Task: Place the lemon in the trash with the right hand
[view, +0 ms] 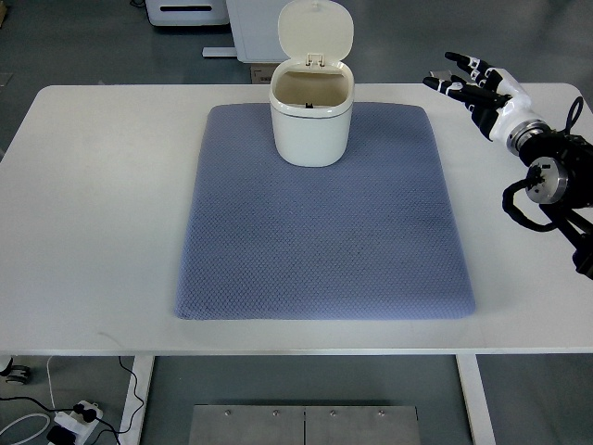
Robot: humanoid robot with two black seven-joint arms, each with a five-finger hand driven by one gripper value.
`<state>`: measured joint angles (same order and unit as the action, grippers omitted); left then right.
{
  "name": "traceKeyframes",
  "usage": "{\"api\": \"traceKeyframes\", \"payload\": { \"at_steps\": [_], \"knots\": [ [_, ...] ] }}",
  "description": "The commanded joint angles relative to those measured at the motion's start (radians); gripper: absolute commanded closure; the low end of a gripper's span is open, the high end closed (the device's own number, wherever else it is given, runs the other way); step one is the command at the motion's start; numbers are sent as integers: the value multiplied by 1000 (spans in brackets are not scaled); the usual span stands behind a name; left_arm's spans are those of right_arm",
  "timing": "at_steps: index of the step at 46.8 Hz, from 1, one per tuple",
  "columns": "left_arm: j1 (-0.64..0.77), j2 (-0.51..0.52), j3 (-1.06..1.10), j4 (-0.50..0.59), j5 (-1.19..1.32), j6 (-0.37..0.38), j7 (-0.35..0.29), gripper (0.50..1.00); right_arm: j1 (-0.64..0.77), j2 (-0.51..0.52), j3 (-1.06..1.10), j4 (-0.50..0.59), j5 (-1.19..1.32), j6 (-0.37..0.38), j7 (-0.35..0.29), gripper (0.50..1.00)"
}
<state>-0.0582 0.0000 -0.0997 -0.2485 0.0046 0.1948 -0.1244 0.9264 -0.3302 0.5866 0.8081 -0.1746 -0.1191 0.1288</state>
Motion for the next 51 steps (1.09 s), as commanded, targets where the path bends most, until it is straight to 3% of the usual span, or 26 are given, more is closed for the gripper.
{"api": "traceKeyframes", "payload": {
  "at_steps": [1, 22, 28, 51],
  "knots": [
    [0, 0, 0, 0, 0, 0, 0, 500, -18, 0, 18, 0, 0, 2, 0, 500],
    [0, 0, 0, 0, 0, 0, 0, 500, -136, 72, 269, 0, 0, 6, -5, 500],
    [0, 0, 0, 0, 0, 0, 0, 500, -170, 92, 315, 3, -3, 50, 3, 500],
    [0, 0, 0, 0, 0, 0, 0, 500, -248, 166, 369, 0, -74, 98, 117, 500]
  ]
}}
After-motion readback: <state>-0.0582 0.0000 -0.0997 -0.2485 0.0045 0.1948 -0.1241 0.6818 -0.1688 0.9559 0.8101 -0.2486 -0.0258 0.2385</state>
